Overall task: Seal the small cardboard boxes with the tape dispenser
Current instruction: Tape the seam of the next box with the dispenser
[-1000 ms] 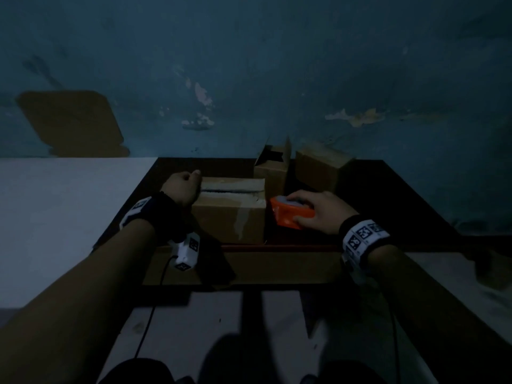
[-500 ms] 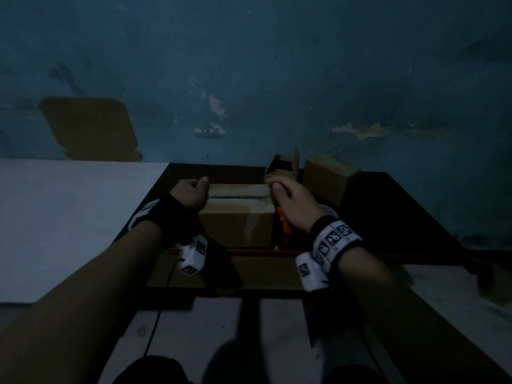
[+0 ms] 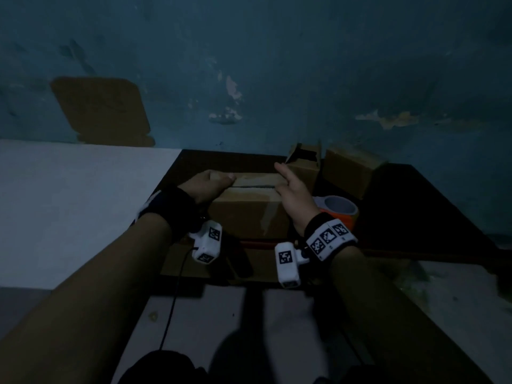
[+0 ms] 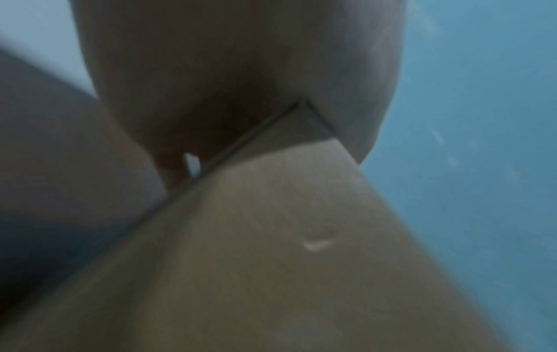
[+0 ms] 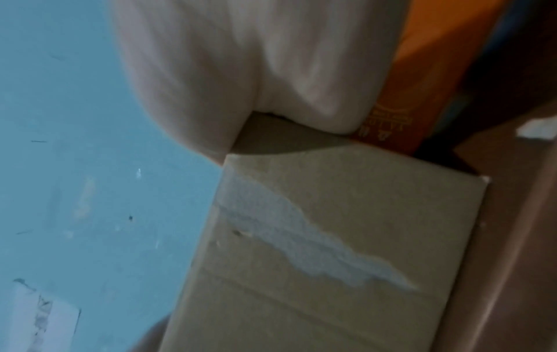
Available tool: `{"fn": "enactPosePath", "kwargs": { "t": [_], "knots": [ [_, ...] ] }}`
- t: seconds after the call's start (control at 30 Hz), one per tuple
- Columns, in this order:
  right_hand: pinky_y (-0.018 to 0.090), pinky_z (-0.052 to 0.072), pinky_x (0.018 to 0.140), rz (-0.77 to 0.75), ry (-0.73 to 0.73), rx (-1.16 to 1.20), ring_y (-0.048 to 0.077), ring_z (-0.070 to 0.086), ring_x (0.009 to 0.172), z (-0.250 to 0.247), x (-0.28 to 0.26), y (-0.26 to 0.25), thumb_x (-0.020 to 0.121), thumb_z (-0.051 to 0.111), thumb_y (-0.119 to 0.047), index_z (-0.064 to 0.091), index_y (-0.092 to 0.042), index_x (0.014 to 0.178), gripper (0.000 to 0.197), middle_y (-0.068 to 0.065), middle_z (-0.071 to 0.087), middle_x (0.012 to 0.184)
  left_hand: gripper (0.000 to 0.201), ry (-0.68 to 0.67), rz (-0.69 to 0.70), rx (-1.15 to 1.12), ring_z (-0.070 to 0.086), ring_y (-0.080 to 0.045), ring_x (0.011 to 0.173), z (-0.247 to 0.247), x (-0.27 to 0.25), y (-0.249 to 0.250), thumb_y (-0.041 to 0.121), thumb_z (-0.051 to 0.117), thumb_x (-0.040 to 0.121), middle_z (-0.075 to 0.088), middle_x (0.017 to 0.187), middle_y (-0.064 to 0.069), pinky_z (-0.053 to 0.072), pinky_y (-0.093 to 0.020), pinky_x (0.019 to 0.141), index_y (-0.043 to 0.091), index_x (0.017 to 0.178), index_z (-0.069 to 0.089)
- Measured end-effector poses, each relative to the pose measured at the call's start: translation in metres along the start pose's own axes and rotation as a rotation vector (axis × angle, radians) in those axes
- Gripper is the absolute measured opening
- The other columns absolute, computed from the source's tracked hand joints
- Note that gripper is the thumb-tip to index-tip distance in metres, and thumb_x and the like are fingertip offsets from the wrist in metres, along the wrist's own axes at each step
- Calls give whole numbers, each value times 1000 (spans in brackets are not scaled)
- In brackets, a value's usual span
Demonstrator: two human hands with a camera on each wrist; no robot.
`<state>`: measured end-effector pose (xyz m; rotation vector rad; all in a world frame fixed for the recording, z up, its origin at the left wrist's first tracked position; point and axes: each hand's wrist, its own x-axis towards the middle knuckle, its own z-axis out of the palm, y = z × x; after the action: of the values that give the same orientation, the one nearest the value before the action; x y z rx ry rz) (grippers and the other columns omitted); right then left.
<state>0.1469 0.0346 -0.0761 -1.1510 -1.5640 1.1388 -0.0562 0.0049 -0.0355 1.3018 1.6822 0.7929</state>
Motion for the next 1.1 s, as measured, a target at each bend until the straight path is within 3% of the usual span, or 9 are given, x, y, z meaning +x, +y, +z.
{"fn": "enactPosePath", "kwargs": {
  "t": [0.1, 0.2, 0.33, 0.5, 0.63, 0.7, 0.87, 1.0, 1.1],
  "knots": [
    [16, 15, 107, -74, -33, -166, 16, 15, 146, -1, 2, -2, 103, 33, -9, 47, -20, 140, 42, 1, 15, 160, 67, 151, 200, 403, 44, -29, 130, -4, 12, 5, 41, 58, 93, 39, 149, -11, 40, -33, 101, 21, 150, 27],
    [18, 17, 107, -105, -26, -209, 18, 16, 146, -1, 1, -2, 103, 35, -14, 56, -18, 133, 36, 3, 17, 160, 54, 233, 441, 606, 37, -26, 138, 13, 12, 12, 35, 51, 95, 36, 152, -5, 33, -44, 112, 33, 145, 34],
    [20, 19, 107, -102, 7, -155, 16, 17, 146, 2, 2, -1, 102, 38, -10, 58, -17, 131, 36, 2, 19, 160, 51, 120, 344, 924, 13, -21, 148, 37, 13, 8, 59, 25, 95, 20, 160, 4, 14, -57, 114, 51, 145, 23],
    [27, 25, 114, -68, 32, -84, 14, 21, 145, 3, 5, -2, 96, 38, 0, 52, -27, 135, 50, -2, 24, 158, 48, 72, 286, 950, 10, -21, 148, 44, 12, 22, 49, 32, 97, 18, 160, 4, 4, -68, 108, 57, 143, 22],
    [30, 25, 115, -25, 91, -67, 14, 27, 142, 8, 4, -4, 96, 39, 0, 57, -22, 126, 41, -1, 31, 154, 31, 334, 547, 914, 43, -20, 129, 55, -6, 18, 39, 43, 94, 47, 138, 3, 17, -57, 111, 43, 122, 54],
    [33, 28, 115, -2, 118, -42, 16, 32, 140, 12, 3, -8, 94, 40, 0, 58, -21, 122, 39, 1, 36, 150, 30, 398, 595, 908, 49, -22, 118, 53, -16, 11, 47, 42, 93, 53, 125, 2, 28, -50, 107, 40, 118, 57],
    [40, 45, 103, 31, 137, 111, 19, 52, 119, 15, -5, -16, 99, 42, -18, 59, -27, 115, 24, 4, 52, 131, 44, 176, 554, 939, 40, -23, 132, 36, -25, 10, 60, 35, 94, 42, 142, 4, 10, -63, 111, 56, 138, 33],
    [34, 41, 102, 6, 136, 48, 15, 48, 118, -15, -10, -21, 104, 36, -24, 58, -19, 123, 29, -1, 53, 124, 32, -5, 586, 777, 45, -24, 129, 15, -17, 11, 42, 44, 96, 45, 141, -3, 35, -51, 107, 49, 126, 55],
    [37, 47, 95, 16, 227, -185, 20, 56, 111, -50, -5, -16, 100, 42, -21, 58, -20, 114, 21, 2, 59, 116, 34, 26, 501, 843, 45, -26, 125, 21, -23, 21, 62, 36, 92, 44, 138, -1, 40, -51, 100, 44, 112, 56]
  ]
}}
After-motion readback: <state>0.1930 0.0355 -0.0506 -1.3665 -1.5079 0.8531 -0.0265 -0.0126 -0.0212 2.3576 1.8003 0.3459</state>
